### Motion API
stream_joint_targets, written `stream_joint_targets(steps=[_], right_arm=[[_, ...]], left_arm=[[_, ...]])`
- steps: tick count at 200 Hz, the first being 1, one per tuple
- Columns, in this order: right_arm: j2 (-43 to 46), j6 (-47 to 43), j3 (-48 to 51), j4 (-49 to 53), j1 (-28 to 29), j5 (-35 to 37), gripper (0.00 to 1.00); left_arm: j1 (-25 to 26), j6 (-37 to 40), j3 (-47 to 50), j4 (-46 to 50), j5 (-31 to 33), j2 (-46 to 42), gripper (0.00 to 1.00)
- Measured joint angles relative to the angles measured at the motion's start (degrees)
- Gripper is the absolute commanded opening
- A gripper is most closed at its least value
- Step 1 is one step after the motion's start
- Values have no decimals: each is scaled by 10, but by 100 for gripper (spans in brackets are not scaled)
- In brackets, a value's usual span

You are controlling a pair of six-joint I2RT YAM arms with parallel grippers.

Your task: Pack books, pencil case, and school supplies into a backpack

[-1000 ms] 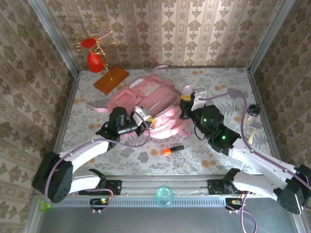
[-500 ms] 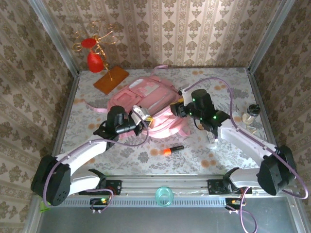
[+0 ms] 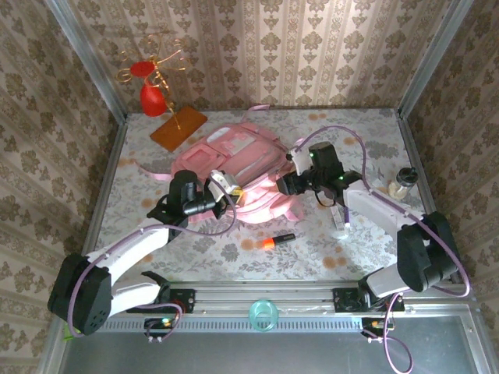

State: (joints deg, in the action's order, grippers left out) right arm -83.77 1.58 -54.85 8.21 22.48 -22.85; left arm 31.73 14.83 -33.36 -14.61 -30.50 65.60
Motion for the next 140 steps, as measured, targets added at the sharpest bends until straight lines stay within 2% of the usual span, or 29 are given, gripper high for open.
stream_joint_targets(steps=[46, 121, 140], right_arm=[[-27, -6, -23, 0, -5, -32, 48], [-55, -16, -39, -3, -10, -68, 33], [-55, -13, -39, -7, -10, -70, 26]], left_arm=[[0, 0, 0, 1, 0, 0, 0], [-3, 0, 0, 1, 0, -1, 0], [-3, 0, 0, 1, 0, -1, 0]])
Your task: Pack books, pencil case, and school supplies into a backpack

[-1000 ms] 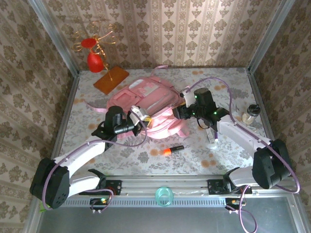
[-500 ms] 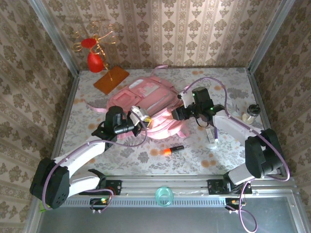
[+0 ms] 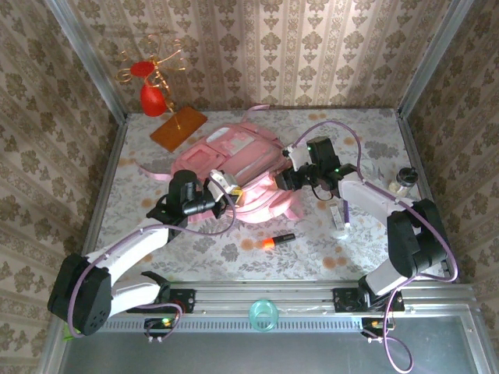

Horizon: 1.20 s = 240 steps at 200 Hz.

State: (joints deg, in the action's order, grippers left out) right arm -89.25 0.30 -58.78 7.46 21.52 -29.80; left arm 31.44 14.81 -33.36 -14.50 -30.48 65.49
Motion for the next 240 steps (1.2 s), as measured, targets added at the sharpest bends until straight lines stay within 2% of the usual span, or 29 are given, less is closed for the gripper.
stream_joint_targets(steps=[27, 76, 126, 186, 203, 240], right_arm=[[1, 7, 8, -16, 0, 0, 14], [41, 22, 48, -43, 1, 35, 0], [104, 44, 103, -75, 5, 75, 0], [132, 79, 109, -70, 6, 131, 0], [132, 81, 110, -72, 6, 127, 0], [100, 87, 120, -119, 6, 69, 0]], left_arm=[[0, 0, 0, 0, 0, 0, 0], [0, 0, 0, 0, 2, 0, 0], [0, 0, 0, 0, 3, 0, 0], [0, 4, 2, 0, 2, 0, 0], [0, 4, 4, 0, 2, 0, 0], [0, 4, 7, 0, 2, -1, 0]])
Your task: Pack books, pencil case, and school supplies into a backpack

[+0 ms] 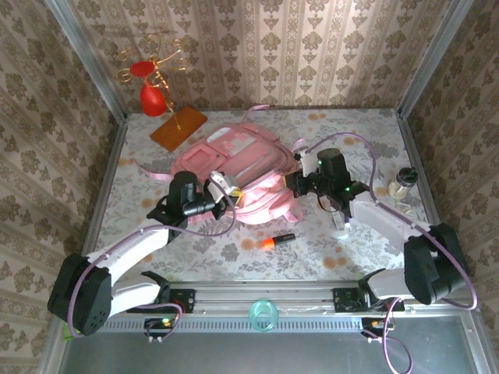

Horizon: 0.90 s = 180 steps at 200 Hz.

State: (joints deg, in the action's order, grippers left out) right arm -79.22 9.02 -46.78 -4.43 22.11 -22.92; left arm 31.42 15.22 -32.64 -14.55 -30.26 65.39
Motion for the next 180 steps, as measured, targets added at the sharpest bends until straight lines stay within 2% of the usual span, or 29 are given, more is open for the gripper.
stream_joint_targets(steps=[45, 141, 164, 180], right_arm=[[-66, 3, 0, -44, 14, -16, 6], [-98, 6, -1, -88, 23, -18, 17], [-104, 6, -1, -92, 27, -18, 18], [-108, 6, -1, -96, 29, -17, 15]], left_arm=[[0, 0, 2, 2, 3, -2, 0], [0, 0, 2, 5, 7, -2, 0], [0, 0, 2, 5, 7, -2, 0], [0, 0, 2, 5, 7, -2, 0]])
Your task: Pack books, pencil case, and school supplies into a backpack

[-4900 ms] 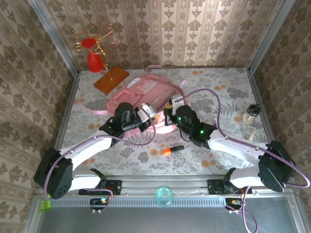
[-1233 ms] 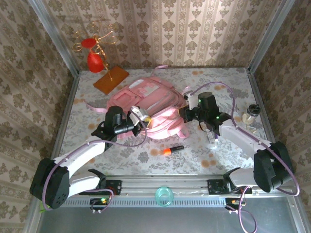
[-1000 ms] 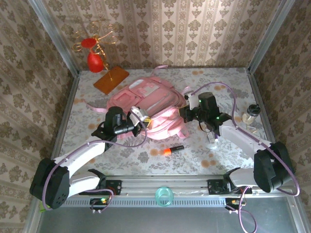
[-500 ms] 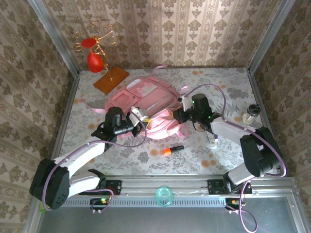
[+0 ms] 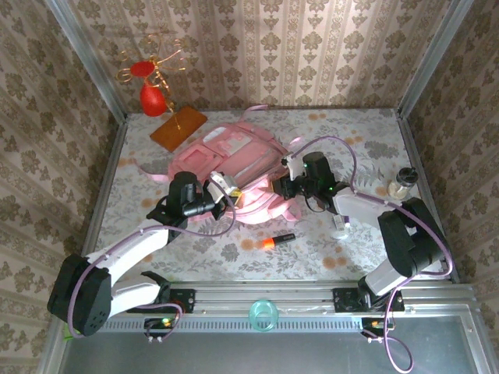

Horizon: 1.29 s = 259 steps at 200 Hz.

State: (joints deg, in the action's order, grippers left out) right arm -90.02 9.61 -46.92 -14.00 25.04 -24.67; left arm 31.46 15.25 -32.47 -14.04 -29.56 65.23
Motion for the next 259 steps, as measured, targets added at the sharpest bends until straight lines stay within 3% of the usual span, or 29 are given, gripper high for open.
stream_joint_targets(steps=[41, 119, 190, 242, 259], right_arm=[[4, 2, 7, -16, 4, 17, 0], [71, 24, 60, -33, -3, 110, 0], [156, 57, 61, 92, -23, 211, 0], [224, 58, 92, 128, -39, 217, 0], [250, 58, 107, 130, -43, 217, 0]], left_arm=[[0, 0, 0, 0, 2, 0, 0], [3, 21, 4, 0, 6, -1, 0], [30, 46, -3, -1, -17, 21, 0], [38, 69, -36, -1, -36, 60, 0], [25, 78, -51, 0, -46, 82, 4]])
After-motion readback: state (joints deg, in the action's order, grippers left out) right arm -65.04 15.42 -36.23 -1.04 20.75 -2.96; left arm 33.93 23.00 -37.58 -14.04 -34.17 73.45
